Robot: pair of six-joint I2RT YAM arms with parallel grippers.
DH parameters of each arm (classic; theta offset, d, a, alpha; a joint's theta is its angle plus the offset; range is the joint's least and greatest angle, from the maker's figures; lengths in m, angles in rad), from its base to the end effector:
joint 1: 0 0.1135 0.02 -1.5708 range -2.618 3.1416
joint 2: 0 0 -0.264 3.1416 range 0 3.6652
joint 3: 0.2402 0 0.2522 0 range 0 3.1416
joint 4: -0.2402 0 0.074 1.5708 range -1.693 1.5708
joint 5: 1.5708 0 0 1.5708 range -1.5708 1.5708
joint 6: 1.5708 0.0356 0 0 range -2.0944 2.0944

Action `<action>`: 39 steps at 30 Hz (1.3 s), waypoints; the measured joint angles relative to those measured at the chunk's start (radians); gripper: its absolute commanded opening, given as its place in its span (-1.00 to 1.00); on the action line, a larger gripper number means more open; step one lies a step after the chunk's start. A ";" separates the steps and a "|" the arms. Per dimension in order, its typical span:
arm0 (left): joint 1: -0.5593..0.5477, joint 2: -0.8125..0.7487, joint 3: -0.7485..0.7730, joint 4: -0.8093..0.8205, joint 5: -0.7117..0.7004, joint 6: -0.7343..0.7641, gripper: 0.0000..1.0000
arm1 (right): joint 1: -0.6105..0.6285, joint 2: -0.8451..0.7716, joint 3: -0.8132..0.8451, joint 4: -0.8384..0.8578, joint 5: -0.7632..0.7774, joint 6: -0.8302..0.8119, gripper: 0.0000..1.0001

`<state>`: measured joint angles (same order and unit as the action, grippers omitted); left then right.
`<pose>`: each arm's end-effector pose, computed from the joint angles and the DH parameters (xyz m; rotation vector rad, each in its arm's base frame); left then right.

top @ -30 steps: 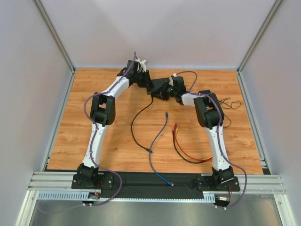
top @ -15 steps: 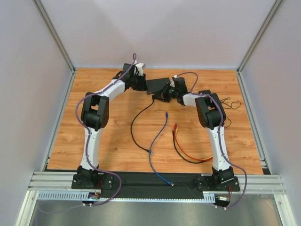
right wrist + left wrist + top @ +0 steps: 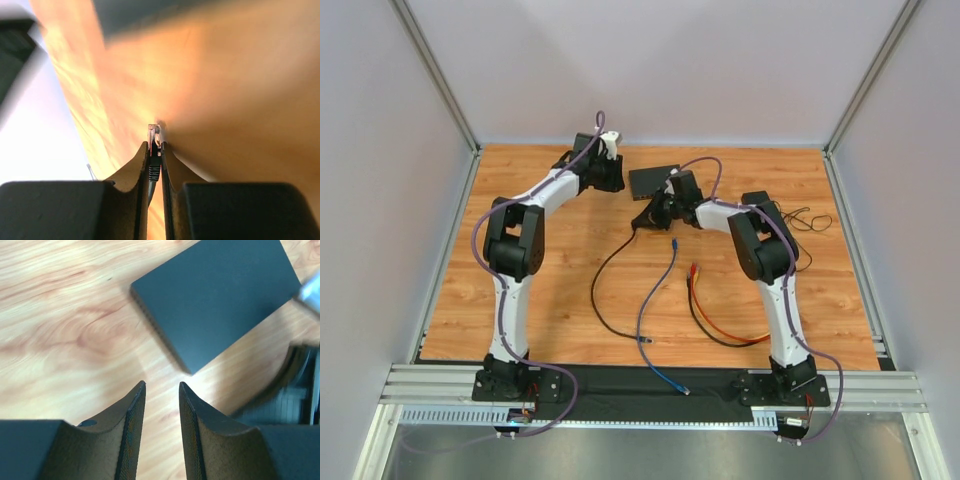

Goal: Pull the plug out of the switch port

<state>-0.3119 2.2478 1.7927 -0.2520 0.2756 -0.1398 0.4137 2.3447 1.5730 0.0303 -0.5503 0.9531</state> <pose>0.4863 -0.1670 0.1952 0.3443 2.2802 -0.5486 0.4493 0.2176 0.1040 0.3724 2.5318 1.2618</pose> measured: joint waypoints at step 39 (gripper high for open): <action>-0.067 -1.222 -1.109 0.293 -0.072 -0.318 1.00 | 0.257 -0.946 -0.488 -0.568 0.762 -0.437 1.00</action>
<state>-0.3790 1.0260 0.6842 0.0410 0.2039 -0.4580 0.6704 1.3987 1.0855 -0.5373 0.2119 0.5163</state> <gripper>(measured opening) 0.997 0.998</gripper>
